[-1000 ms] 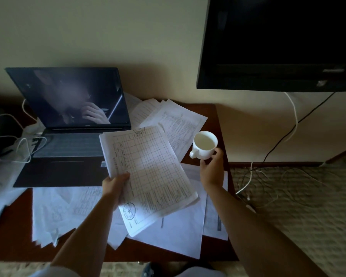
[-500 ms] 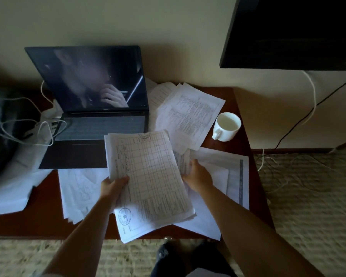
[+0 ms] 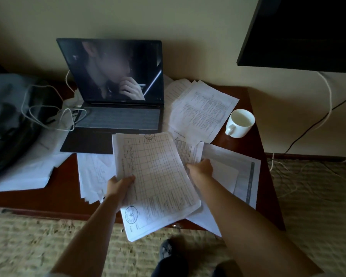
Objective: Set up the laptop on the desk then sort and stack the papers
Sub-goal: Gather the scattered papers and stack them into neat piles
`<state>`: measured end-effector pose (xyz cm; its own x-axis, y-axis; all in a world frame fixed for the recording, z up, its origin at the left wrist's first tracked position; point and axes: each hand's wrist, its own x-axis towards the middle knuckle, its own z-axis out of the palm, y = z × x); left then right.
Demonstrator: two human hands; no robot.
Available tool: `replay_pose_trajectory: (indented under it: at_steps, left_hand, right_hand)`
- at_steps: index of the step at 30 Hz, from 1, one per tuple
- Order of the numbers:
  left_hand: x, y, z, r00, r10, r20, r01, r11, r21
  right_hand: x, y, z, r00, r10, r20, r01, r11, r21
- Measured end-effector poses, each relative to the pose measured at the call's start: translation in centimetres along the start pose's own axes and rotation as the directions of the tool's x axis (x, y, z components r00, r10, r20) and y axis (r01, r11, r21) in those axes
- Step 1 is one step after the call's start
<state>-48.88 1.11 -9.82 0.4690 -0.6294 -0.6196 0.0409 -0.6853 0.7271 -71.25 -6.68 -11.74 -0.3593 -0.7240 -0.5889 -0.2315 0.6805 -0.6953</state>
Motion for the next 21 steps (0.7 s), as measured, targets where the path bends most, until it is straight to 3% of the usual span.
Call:
replay_pose_trajectory:
  at_steps: [8,16,19,21]
  left_hand:
    - [-2.8,-1.4,1.1,0.999,-0.034,0.008,0.034,0.999,-0.042]
    - [-6.5,-2.6,3.2,0.999,-0.043,-0.01,0.042,0.994,-0.099]
    - [-8.0,-3.2,4.6,0.997,-0.07,-0.011,0.068,0.99,-0.122]
    - [-9.0,-3.7,5.6,0.995,-0.097,-0.005,0.095,0.984,-0.152]
  right_hand:
    - [-1.7,1.5,-2.5,0.994,-0.094,0.047,0.099,0.987,-0.128]
    - [-2.8,3.8,-8.0,0.989,-0.149,0.005,0.148,0.979,-0.138]
    - [-3.3,5.5,-9.6,0.99,-0.142,0.025,0.144,0.976,-0.161]
    - [-3.8,6.7,-11.7,0.994,-0.098,-0.038,0.09,0.982,-0.164]
